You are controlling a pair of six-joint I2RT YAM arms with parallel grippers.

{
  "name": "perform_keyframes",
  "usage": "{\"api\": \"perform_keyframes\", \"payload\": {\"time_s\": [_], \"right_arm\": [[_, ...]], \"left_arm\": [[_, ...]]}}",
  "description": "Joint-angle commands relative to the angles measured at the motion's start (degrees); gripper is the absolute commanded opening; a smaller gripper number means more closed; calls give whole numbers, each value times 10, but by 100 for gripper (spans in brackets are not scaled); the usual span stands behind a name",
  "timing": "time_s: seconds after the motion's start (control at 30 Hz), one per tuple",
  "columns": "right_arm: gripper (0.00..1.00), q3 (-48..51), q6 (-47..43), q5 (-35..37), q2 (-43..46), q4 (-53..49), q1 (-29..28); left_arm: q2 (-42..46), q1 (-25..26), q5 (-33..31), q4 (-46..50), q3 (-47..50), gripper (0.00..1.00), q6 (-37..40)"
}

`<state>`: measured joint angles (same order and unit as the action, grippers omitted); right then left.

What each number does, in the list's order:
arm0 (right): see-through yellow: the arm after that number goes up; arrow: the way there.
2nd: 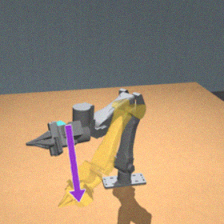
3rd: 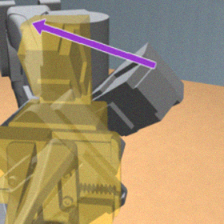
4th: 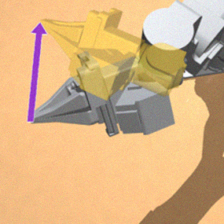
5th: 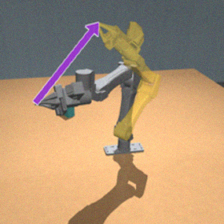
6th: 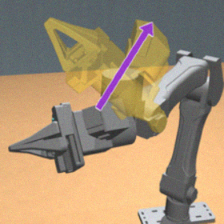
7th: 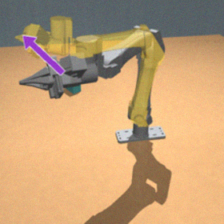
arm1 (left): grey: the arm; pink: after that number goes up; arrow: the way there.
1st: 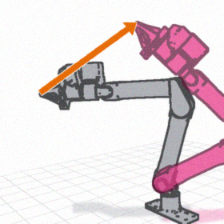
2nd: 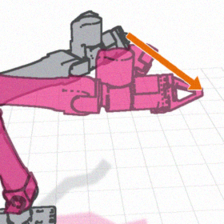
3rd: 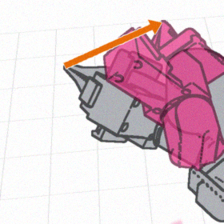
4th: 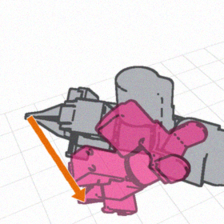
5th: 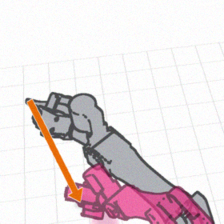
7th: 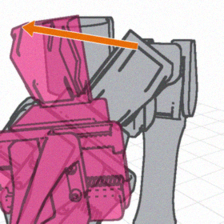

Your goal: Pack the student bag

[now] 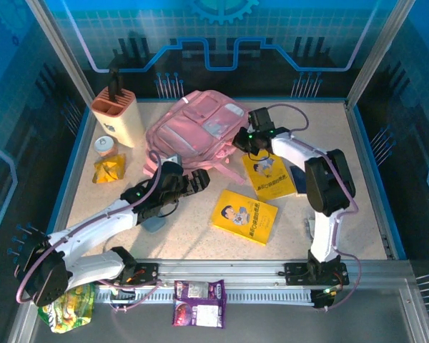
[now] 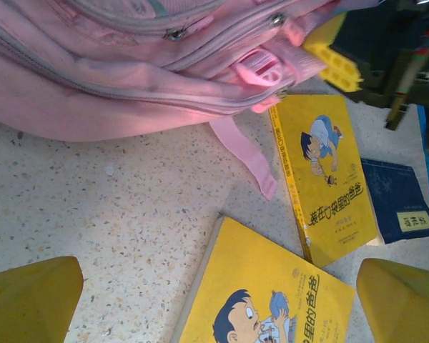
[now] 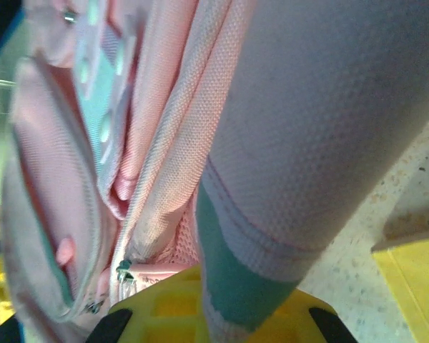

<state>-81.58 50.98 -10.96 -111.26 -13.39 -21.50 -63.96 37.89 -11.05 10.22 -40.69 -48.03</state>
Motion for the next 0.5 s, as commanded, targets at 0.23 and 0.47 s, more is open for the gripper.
{"api": "perform_keyframes", "payload": {"time_s": [0.23, 0.47], "right_arm": [[0, 107, 20, 37, 232, -36, 2], [0, 239, 89, 89, 350, -19, -44]], "left_arm": [[-35, 11, 51, -102, 8, 99, 22], [-103, 9, 49, -192, 7, 96, 94]]}}
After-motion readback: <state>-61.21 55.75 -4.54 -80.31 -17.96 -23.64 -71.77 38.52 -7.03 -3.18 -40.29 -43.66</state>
